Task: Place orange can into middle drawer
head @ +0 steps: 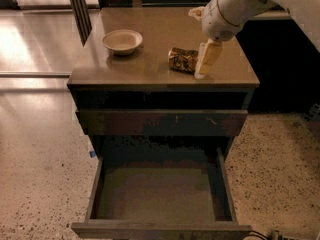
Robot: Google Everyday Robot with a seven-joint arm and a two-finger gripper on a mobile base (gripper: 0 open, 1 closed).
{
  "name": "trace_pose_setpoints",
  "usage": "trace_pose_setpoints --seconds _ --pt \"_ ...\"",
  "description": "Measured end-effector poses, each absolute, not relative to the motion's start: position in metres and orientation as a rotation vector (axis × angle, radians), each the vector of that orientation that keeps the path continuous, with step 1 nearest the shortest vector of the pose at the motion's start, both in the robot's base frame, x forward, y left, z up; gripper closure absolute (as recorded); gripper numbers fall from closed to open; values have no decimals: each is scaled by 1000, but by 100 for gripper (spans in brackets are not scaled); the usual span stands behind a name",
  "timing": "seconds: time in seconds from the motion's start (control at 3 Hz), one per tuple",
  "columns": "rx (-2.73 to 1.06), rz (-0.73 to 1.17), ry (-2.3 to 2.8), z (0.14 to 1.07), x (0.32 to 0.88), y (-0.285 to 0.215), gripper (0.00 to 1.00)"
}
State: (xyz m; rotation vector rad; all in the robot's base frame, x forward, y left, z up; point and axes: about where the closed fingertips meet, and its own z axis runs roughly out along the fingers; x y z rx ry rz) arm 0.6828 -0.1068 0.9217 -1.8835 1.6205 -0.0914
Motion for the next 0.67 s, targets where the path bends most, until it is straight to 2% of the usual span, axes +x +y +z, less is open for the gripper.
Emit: trace_pose_setpoints --seconds 0.33,0.67 --pt "-1917 -69 1748 899 725 -102 0" --pt "-1920 -63 1753 895 727 -102 0"
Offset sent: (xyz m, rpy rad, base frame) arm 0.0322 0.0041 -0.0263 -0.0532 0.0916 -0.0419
